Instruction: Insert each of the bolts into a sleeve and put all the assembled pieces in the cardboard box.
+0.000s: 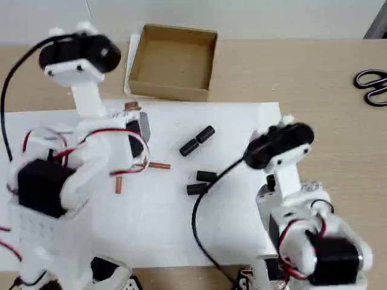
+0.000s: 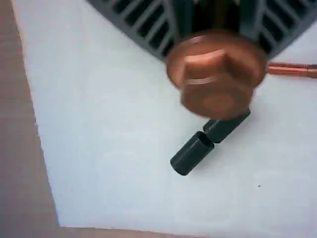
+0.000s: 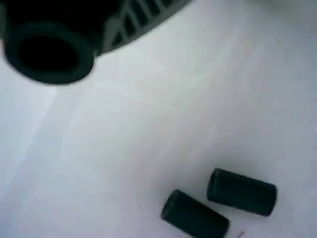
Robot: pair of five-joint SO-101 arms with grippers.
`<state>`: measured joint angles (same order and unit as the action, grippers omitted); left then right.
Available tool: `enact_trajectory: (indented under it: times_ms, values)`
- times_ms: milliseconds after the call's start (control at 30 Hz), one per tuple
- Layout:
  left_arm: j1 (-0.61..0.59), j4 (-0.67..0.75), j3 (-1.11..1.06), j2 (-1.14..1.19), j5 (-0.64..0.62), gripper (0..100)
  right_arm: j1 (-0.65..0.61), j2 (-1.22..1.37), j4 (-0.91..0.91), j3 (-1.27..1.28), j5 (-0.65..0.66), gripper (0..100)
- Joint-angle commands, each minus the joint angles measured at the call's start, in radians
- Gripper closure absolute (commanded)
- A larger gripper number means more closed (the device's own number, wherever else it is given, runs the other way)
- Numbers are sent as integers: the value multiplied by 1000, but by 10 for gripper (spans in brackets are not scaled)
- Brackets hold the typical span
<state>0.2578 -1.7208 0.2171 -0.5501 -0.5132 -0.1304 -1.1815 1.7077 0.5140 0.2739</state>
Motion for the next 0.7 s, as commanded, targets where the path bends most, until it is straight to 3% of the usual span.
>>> enact_trajectory:
  times_ms: [0,167,367,467,667]
  values:
    - [6,58,-38,-104,-54,995,-94,-67,-38,38,-12,996]
    - [8,69,-127,-218,-54,995,-232,-199,-133,175,-12,996]
    - [64,143,-292,-359,-52,995,-266,-312,-398,347,-14,996]
    - [103,259,-427,-456,-52,995,-309,-352,-504,460,-17,996]
    - [103,554,-734,-687,-44,995,-412,-444,-630,637,-163,996]
